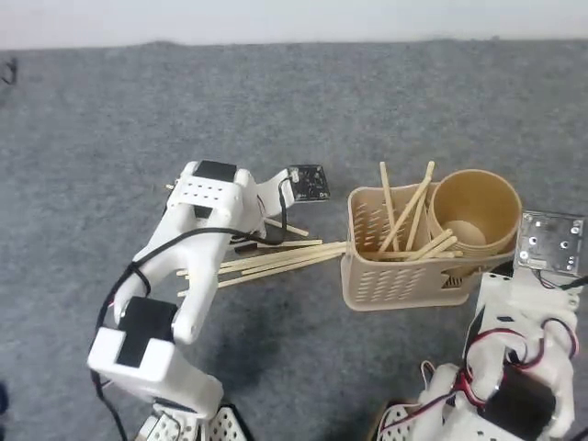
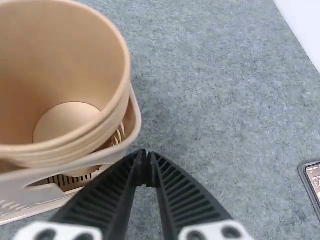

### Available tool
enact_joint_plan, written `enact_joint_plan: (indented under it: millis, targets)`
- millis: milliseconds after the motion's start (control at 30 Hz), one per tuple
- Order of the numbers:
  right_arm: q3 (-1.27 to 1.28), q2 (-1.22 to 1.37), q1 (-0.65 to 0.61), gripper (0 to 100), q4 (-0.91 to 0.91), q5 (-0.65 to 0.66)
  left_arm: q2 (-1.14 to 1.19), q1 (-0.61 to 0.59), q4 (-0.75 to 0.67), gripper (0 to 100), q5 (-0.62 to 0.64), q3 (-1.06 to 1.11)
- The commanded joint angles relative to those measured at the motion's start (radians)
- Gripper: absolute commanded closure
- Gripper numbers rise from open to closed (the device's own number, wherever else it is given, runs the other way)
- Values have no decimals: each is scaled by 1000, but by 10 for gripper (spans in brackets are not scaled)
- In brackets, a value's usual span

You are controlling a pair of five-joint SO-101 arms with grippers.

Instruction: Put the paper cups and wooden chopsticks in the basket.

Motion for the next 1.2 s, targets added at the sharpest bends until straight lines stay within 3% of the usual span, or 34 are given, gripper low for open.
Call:
enact_joint_plan:
  millis: [0,533,933,1167]
  targets:
    - [-3,15,-4,991,-21,8,-54,8,-57,848,-11,41]
    - [-3,15,-4,991,-21,6,34,9,-149,847,-9,82]
    - [-3,15,-4,991,-21,5,32,5,26,848,-9,-67]
    - [-3,15,-4,991,-21,5,41,2,-3,848,-11,-67]
